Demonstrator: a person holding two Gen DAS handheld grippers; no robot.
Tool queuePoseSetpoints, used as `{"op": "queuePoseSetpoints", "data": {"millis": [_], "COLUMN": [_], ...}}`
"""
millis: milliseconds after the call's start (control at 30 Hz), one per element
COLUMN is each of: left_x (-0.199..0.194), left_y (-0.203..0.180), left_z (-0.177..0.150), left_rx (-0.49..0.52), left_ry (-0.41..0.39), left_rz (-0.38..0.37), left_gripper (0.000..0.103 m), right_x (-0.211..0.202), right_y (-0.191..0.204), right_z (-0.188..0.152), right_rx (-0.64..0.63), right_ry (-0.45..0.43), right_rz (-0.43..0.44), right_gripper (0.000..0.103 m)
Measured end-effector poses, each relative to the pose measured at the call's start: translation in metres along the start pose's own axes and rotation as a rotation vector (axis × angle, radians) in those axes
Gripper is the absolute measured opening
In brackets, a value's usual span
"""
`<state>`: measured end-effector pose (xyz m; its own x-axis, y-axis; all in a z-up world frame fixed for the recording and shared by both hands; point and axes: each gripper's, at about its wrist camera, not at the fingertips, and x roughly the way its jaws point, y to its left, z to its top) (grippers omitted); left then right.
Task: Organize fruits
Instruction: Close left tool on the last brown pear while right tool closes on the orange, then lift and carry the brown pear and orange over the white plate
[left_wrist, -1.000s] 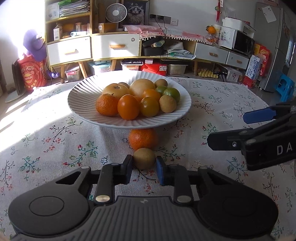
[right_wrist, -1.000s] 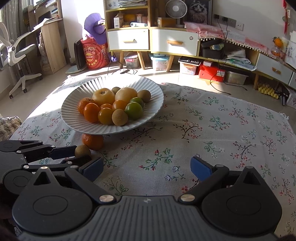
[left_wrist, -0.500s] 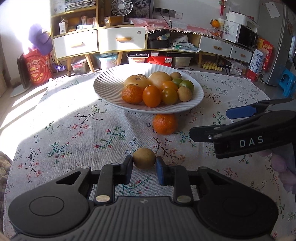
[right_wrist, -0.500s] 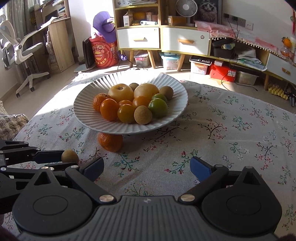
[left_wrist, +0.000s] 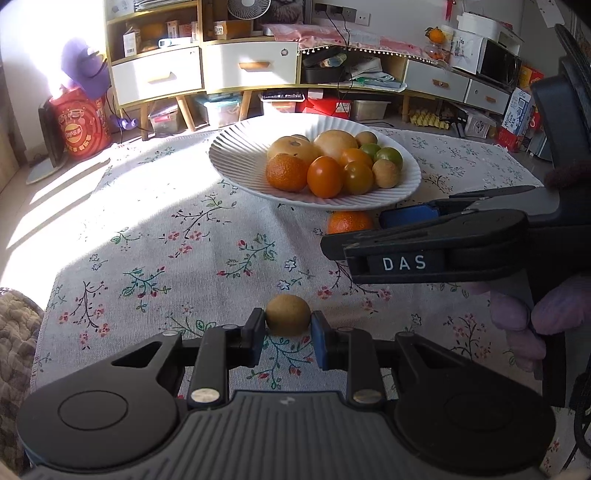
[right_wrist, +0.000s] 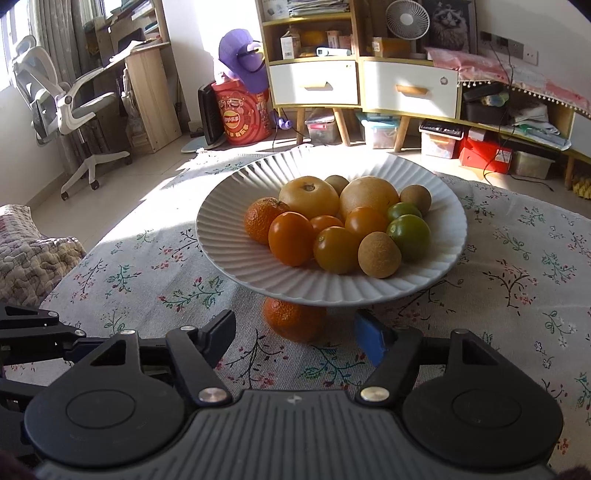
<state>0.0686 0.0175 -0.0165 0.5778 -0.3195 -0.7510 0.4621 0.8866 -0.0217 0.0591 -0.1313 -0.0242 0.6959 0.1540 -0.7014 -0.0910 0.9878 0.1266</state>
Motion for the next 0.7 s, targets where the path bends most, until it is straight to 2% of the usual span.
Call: {"op": "queuePoseSetpoints", "data": {"millis": [133,200,700], "left_x": [0.0,0.0,0.0], "left_y": [0.002,0.001,0.003], "left_z": [0.0,-0.001,0.001], "left_rx": [-0.002,-0.003,-0.014], "left_ry": [0.002,0.001,-0.002], "left_rz": [-0.002,-0.002,-0.007], "left_gripper": [0.013,0.013,0.013], "right_x": [0.008,0.008,-0.006], "right_y": [0.002,0.001,0.005], "right_z": [0.002,0.002,-0.003], "right_rx": [0.013,0.022,0.004], "right_ry": [0.008,0.012,0.06], "right_rz": [-0.033,-0.022,-0.005], "right_gripper": [0.04,0.035,0.033]}}
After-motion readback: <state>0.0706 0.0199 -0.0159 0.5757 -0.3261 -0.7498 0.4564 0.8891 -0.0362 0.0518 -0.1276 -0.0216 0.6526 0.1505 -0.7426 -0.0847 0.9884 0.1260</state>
